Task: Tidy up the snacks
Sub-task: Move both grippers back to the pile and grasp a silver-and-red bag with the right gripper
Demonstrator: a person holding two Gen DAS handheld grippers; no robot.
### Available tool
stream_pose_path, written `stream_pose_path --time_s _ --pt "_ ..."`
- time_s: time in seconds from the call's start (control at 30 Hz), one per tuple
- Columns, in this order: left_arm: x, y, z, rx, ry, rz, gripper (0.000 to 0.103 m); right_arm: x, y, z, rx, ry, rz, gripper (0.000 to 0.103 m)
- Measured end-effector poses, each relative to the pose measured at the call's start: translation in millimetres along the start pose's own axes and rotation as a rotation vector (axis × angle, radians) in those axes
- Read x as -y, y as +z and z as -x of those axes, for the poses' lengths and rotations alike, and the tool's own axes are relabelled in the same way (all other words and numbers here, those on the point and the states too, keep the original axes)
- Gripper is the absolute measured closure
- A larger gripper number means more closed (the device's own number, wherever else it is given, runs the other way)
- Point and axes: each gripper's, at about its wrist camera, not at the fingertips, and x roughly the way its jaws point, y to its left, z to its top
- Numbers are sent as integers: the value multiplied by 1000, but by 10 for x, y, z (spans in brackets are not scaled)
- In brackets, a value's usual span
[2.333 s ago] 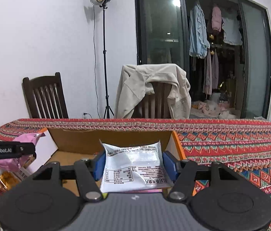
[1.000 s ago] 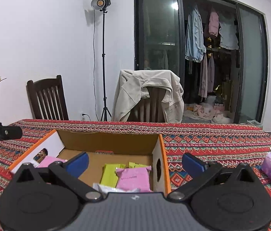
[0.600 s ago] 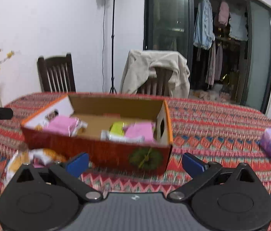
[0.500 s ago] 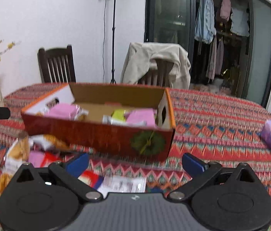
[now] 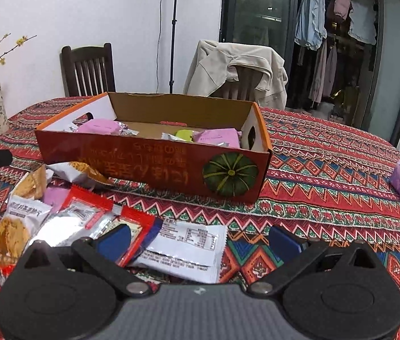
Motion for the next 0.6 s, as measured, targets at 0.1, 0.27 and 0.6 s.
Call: stream_pose_path --time_s 0.1,0.27,0.6 --pt "-34 1 -30 -13 -8 18 0 -23 15 -32 -10 12 -9 0" --pt "-58 -4 -46 -23 -11 33 0 -61 23 -11 -12 47 -43 0" --pt "-70 -17 -37 -30 11 38 0 -478 35 119 -13 127 -86 0"
